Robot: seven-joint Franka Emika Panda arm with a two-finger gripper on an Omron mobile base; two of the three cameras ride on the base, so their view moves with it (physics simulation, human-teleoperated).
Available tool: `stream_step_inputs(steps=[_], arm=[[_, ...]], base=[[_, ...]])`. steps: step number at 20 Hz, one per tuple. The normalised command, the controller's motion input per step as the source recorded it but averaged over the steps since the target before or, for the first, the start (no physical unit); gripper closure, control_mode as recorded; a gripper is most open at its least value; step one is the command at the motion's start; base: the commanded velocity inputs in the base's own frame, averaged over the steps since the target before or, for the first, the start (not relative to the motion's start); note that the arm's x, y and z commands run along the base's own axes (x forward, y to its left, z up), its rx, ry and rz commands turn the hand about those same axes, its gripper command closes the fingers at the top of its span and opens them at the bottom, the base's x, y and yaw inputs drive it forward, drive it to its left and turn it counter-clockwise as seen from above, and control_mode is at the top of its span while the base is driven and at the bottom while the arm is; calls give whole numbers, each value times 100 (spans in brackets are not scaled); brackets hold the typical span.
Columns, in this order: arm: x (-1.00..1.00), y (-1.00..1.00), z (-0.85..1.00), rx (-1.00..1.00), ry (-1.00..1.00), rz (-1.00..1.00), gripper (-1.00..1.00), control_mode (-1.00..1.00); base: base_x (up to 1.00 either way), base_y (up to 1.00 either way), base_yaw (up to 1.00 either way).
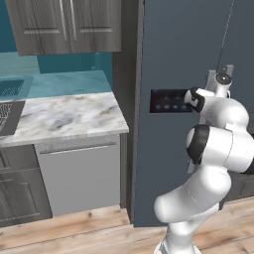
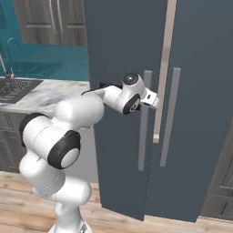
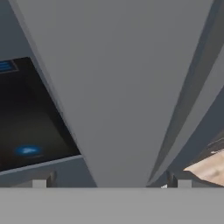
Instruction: Take the bottled waters from the counter and place them in the freezer to freeze. Close the freezer door after placing the bottles.
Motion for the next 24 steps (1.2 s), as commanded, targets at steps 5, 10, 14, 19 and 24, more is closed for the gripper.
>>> stream_step_inputs(steps=[5, 10, 14, 19, 24], arm=[[39, -1, 0, 0, -1, 2, -100, -100], [26, 0, 0, 0, -1, 1, -100, -100], [17, 0, 0, 0, 0, 0, -100, -100], [15, 0, 0, 0, -2, 0, -100, -100], [18, 0, 0, 0, -7, 1, -100, -100]], base=[[0, 0, 0], [0, 0, 0], [0, 0, 0], [0, 0, 0], [0, 0, 0]])
